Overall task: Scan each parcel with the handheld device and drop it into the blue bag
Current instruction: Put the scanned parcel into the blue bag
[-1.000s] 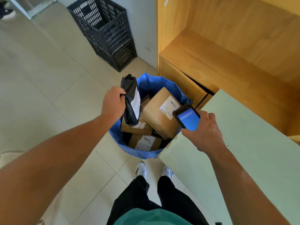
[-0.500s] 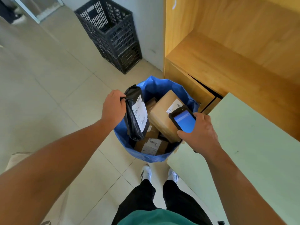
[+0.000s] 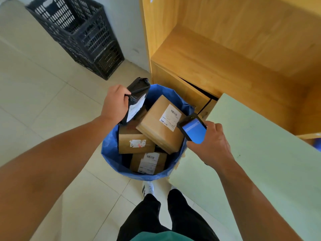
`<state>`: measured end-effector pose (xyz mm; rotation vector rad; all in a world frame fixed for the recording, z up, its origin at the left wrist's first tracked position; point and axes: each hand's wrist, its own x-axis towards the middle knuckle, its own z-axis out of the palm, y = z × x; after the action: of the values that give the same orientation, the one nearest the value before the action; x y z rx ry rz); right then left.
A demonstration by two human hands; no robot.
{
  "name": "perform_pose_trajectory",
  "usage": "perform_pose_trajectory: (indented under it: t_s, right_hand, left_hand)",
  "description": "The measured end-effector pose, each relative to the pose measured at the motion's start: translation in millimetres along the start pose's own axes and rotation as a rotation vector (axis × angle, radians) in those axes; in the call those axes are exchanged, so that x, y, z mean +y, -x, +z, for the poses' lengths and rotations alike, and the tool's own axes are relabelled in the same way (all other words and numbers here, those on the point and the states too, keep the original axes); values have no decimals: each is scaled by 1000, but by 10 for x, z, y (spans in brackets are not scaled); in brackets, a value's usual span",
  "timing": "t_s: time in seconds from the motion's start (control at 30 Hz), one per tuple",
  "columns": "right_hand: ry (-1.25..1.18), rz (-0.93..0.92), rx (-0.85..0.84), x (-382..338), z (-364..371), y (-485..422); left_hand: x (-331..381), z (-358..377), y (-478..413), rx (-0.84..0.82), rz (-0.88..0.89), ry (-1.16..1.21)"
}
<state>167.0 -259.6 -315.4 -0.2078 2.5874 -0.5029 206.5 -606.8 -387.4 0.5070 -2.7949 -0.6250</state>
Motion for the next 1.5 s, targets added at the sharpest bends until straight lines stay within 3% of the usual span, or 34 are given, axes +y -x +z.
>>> perform_pose_trajectory:
  t_s: [0.17, 0.3, 0.37, 0.6, 0.83, 1.33, 1.5]
  right_hand:
    - [-18, 51, 18, 76, -10, -55]
    - [-15, 64, 28, 90, 20, -82]
    - [-15, 64, 24, 91, 43, -76]
    - [-26, 69, 16, 92, 95, -62]
    - [-18, 62, -4, 91, 151, -71]
    - [-34, 118, 60, 432, 449, -356]
    - [-29, 124, 25, 485, 518, -303]
  left_hand:
    - [-26, 304, -126, -85, -18, 25]
    - [-42, 580, -48, -516, -75, -34]
    - [-69, 666, 40, -589, -81, -42]
    - [-131, 654, 9, -412, -57, -49]
    - [-276, 785, -377, -462, -3, -176]
    - [-195, 1494, -1275, -339, -56, -286]
    - [-264, 1417, -1184, -299, 13, -199]
